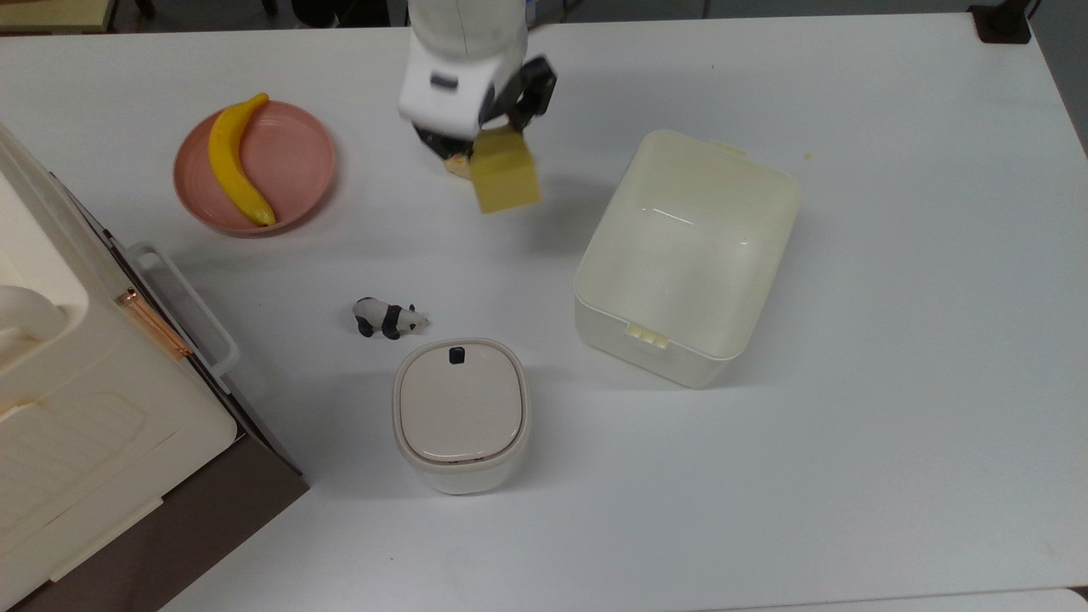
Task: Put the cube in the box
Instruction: 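Lift the yellow cube and carry it over the cream box, then lower the cube into the cream box and open the gripper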
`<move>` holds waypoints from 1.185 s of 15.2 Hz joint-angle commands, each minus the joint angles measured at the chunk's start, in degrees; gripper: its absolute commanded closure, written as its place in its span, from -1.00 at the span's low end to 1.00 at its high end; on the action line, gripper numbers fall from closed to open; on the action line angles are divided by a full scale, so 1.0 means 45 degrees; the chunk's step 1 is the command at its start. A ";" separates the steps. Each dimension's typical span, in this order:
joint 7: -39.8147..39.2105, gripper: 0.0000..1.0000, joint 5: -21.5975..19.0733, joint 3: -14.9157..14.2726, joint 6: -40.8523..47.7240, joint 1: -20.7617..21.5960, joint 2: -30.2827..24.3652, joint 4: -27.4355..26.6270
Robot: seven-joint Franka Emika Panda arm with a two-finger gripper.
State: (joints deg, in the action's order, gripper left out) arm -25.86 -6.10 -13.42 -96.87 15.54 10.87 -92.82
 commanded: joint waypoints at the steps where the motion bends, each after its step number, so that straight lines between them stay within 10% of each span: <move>1: 0.0683 0.50 -0.0871 -0.0026 0.0082 0.0705 0.0260 0.0742; 4: 0.2481 0.21 -0.1125 0.0032 -0.0542 0.1564 0.0846 0.1134; 7: 0.3498 -1.00 -0.1126 0.0072 -0.1226 0.2074 0.1198 0.1095; 14: 0.5411 -1.00 -0.0814 0.0383 -0.0956 0.1706 0.0673 0.1134; 18: 0.6136 -1.00 0.0842 0.2273 0.0021 -0.0789 0.0145 0.1056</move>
State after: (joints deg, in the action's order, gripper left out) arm -1.28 -7.33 -10.27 -99.99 20.51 14.23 -87.21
